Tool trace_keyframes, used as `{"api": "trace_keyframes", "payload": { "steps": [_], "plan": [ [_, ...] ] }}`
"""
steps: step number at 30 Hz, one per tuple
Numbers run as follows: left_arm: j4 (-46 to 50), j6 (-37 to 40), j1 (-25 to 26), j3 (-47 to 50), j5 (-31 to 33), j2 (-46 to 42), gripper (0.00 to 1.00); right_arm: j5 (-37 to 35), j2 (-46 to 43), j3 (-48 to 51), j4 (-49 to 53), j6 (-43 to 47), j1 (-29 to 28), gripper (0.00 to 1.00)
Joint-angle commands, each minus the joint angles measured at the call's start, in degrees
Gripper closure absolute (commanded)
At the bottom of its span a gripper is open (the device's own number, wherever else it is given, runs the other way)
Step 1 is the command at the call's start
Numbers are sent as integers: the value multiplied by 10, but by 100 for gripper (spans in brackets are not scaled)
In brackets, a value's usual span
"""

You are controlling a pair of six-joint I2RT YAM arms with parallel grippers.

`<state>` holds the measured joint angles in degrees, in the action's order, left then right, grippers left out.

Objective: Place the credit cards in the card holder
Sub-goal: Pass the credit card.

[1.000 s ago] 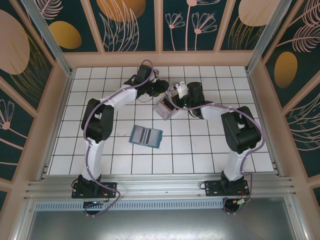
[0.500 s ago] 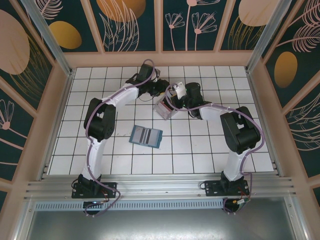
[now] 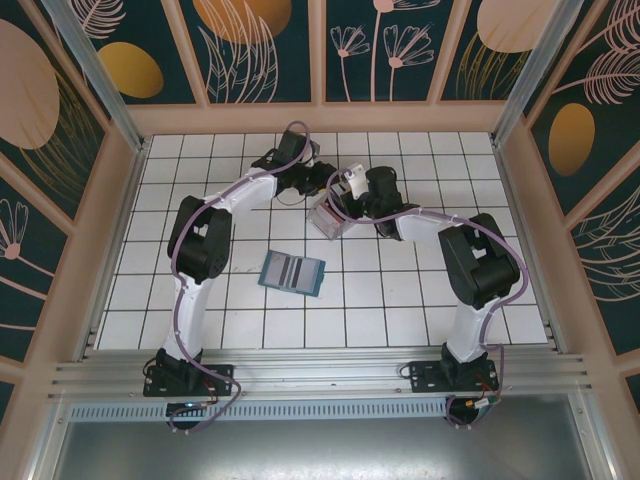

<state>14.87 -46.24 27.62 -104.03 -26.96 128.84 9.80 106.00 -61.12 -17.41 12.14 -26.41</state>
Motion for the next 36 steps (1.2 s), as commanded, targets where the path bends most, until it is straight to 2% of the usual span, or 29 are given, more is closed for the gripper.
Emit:
{"api": "trace_keyframes", "payload": {
  "steps": [1, 4, 8, 18, 29, 32, 36],
  "plan": [
    [56, 22, 7, 5, 20, -8, 62, -23, -12, -17, -14, 8, -2, 100],
    [82, 30, 8, -10, 49, -8, 61, -26, -12, -16, -12, 9, -3, 100],
    [78, 15, 10, -24, 54, -5, 61, -34, -13, -13, -19, 8, -7, 100],
    [141, 8, 17, -89, 94, 21, 60, -46, -10, -9, -24, 25, -23, 100],
    [147, 4, 25, -111, 88, 43, 63, -58, -14, -5, -30, 37, -37, 100],
    [149, 3, 26, -120, 82, 47, 74, -61, -11, -8, -28, 36, -37, 100],
    [156, 8, 27, -122, 90, 47, 75, -62, -5, -14, -20, 35, -36, 100]
  ]
}}
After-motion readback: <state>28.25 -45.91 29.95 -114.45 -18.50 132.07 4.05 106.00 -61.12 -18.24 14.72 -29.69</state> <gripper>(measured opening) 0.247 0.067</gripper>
